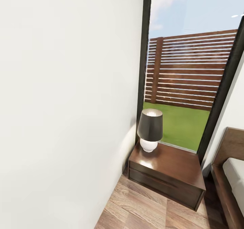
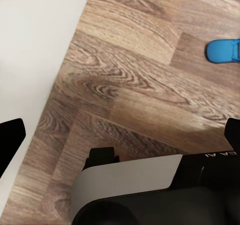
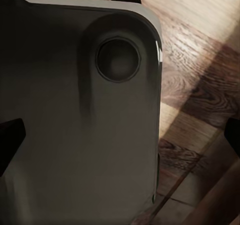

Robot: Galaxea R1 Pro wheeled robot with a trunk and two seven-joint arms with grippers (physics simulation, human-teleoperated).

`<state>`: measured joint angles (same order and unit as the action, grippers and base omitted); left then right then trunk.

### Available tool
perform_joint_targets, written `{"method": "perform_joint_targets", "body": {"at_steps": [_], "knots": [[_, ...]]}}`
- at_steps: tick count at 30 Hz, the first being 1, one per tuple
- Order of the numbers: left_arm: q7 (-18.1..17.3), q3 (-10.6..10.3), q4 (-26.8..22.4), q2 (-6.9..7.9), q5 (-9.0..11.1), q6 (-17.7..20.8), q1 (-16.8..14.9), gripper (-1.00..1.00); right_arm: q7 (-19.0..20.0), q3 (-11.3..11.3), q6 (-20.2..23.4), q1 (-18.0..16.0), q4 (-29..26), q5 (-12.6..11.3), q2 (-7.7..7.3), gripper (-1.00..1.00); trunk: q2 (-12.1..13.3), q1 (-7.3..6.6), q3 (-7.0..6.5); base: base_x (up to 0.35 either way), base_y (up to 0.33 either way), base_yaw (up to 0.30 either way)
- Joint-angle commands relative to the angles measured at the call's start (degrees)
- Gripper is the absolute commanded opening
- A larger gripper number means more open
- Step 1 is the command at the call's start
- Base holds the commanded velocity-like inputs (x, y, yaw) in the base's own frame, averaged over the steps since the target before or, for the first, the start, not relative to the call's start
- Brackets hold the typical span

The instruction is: In the bedroom, move the book from the bed onto either nightstand, and place the two sandals side by side next to the bed.

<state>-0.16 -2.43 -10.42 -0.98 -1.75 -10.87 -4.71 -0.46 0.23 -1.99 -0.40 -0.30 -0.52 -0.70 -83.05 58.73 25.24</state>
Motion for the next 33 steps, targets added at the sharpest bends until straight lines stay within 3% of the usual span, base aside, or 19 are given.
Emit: {"method": "perform_joint_targets", "body": {"at_steps": [1,20,33], "knots": [[0.1,-0.2,0.0,0.02,-0.2,-0.2,0.0,1.00,0.0,0.0,-0.2,0.0,0.1,-0.1,0.00,1.00,0.0,0.00,0.06,0.001,0.000,0.013],[0.1,-0.3,0.0,0.02,-0.2,-0.2,0.0,1.00,-0.1,0.0,-0.2,0.0,0.0,-0.1,0.00,1.00,0.0,0.00,0.08,0.007,0.014,0.003],[0.1,-0.2,0.0,0.02,-0.2,-0.2,0.0,1.00,-0.3,0.0,-0.2,0.0,0.0,-0.1,0.00,1.00,0.0,0.00,0.46,0.114,0.001,0.072]]}}
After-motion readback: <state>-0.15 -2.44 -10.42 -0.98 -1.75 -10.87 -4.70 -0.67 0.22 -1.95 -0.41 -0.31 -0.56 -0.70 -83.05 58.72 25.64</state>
